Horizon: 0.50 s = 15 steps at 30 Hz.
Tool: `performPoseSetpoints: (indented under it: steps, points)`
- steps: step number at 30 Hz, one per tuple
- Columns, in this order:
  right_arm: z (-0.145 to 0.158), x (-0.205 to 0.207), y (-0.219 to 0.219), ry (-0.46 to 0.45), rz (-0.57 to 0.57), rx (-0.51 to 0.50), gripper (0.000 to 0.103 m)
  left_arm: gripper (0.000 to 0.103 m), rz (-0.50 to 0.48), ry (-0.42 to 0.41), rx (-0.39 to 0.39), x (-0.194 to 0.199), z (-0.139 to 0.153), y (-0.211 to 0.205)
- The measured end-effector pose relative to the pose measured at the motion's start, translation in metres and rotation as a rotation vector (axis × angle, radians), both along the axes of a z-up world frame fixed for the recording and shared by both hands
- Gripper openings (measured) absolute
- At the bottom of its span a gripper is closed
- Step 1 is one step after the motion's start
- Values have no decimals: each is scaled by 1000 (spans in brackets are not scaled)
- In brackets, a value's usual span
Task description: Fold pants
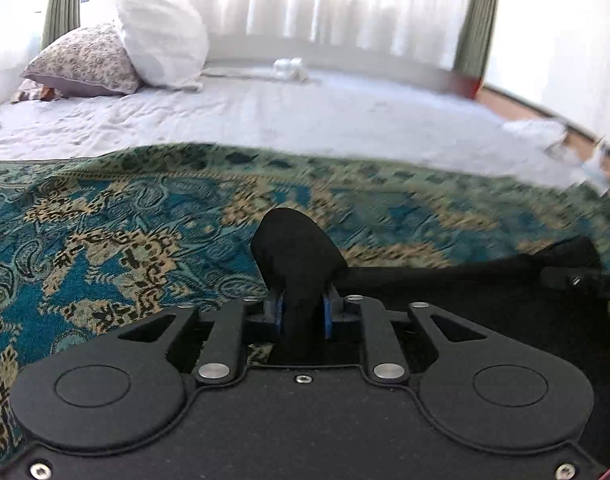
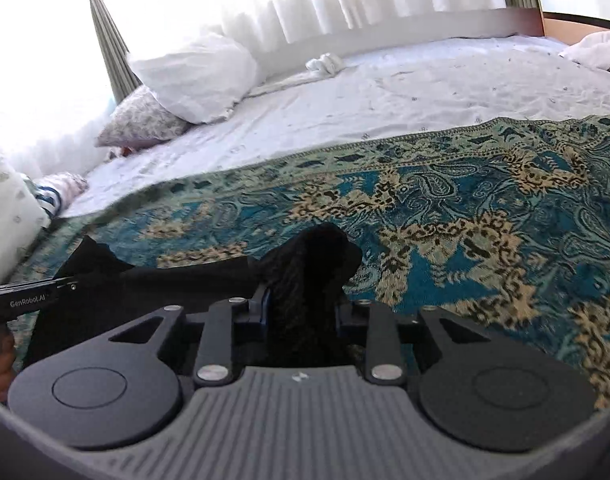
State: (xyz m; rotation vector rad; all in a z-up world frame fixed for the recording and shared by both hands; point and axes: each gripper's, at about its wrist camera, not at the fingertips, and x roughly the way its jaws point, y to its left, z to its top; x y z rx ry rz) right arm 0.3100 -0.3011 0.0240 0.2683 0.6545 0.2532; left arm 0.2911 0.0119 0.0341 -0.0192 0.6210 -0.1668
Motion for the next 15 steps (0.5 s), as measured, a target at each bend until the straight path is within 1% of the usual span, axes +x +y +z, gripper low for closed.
performPoseSetpoints:
  steps: [2,5,7,8,9,11,12,13,14,15]
  points:
    - [-7,3,2,8,-10,-14,35,27,5,5,25,3,-7,-2]
    - [-14,1,-4,15,-25,15,40,37,11,7,0,2,-16,3]
    - [-14,0,-6,17,-37,26,43,43,24,18,-10,3,-16,6]
    - [-13,-1,-5,16,-42,18,46,48,31,21,-8,3,-15,7]
    - [-11,-2,-3,13,-50,1,50,51,42,22,-2,2,-13,8]
    - [-5,-8,1,1,-69,-43,61,57,63,24,7,-3,-10,9]
    - [-2,-12,2,-7,-76,-59,63,59,73,26,9,-6,-7,11]
    - [3,-18,4,-20,-85,-76,64,63,84,29,15,-11,-5,12]
    - [7,-23,4,-34,-92,-94,68,67,95,30,23,-15,-2,13]
    - [12,-31,6,-55,-102,-124,68,70,105,28,34,-22,0,13]
